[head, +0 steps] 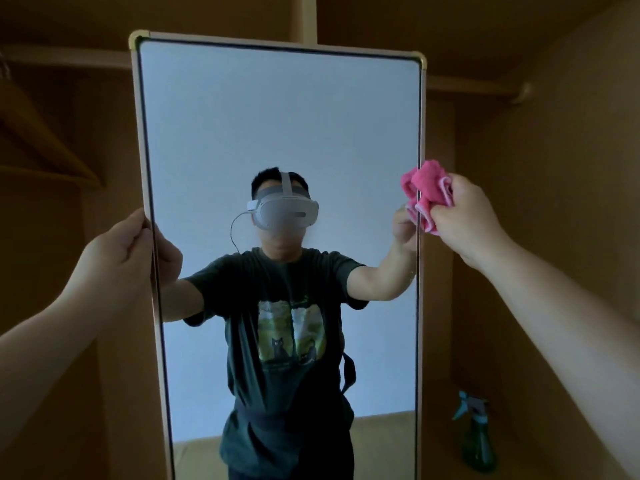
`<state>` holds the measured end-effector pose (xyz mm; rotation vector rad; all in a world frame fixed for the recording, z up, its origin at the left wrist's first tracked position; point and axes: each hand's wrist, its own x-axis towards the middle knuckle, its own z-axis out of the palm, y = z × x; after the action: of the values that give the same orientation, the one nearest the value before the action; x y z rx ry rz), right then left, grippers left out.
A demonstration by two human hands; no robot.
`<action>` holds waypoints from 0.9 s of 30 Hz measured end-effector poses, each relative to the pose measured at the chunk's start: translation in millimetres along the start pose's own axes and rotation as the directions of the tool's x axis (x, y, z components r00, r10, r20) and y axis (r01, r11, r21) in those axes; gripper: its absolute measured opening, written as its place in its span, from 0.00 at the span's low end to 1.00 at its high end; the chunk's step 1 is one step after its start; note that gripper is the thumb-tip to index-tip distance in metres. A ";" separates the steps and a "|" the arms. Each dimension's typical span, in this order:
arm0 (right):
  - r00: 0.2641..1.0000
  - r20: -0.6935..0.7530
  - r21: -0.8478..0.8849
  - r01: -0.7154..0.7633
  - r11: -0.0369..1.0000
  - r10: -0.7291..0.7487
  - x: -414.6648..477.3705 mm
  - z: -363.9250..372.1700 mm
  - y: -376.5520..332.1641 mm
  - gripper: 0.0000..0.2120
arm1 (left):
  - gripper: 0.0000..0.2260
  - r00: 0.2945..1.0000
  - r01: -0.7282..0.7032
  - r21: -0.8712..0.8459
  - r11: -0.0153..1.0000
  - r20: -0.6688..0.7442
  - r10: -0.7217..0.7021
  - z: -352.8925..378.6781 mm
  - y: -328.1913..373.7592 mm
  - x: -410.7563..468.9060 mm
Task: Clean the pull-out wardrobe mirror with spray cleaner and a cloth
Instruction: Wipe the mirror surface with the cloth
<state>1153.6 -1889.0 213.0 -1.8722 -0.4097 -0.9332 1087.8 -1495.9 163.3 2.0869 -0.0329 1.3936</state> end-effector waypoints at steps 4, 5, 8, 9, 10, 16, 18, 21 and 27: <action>1.000 -0.009 -0.019 -0.008 1.000 0.008 -8.4 2.7 4.6 0.14 | 0.10 0.999 0.023 -0.117 0.993 0.041 -0.018 -1.6 18.6 -13.4; 1.000 -0.012 -0.031 -0.009 0.999 0.008 -10.4 3.8 5.6 0.14 | 0.10 0.998 0.042 -0.163 0.986 0.055 -0.034 -2.1 22.4 -16.6; 0.999 -0.032 -0.066 -0.010 0.998 0.008 -15.2 8.0 8.6 0.14 | 0.12 0.998 0.053 -0.240 0.969 0.041 -0.045 -1.4 27.8 -22.7; 0.999 -0.041 -0.070 -0.015 0.997 0.012 -16.6 9.3 9.3 0.15 | 0.13 0.998 0.055 -0.263 0.963 0.032 -0.048 -0.6 27.3 -23.0; 0.998 -0.051 -0.071 -0.023 0.997 0.020 -17.8 10.8 9.9 0.15 | 0.13 0.998 0.067 -0.297 0.953 0.036 -0.059 -0.2 25.8 -22.6; 0.992 -0.104 -0.087 -0.075 0.993 0.066 -27.4 21.8 9.0 0.17 | 0.09 0.993 0.113 -0.417 0.902 0.088 -0.084 4.3 10.4 -18.4; 0.990 -0.122 -0.087 -0.083 0.993 0.072 -31.8 25.5 7.8 0.19 | 0.11 0.992 0.124 -0.449 0.885 0.091 -0.093 5.6 10.1 -19.7; 0.986 -0.137 -0.076 -0.110 0.991 0.099 -37.1 31.1 7.7 0.21 | 0.13 0.993 0.119 -0.461 0.879 0.075 -0.095 6.5 11.1 -21.3; 0.975 -0.170 -0.066 -0.159 0.985 0.146 -46.7 39.6 5.6 0.22 | 0.17 0.988 0.149 -0.447 0.882 0.096 -0.119 9.1 6.6 -21.1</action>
<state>1143.6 -1851.8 165.1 -1.8516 -0.1284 -1.0030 1083.7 -1512.3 146.4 1.7064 -0.2171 1.1053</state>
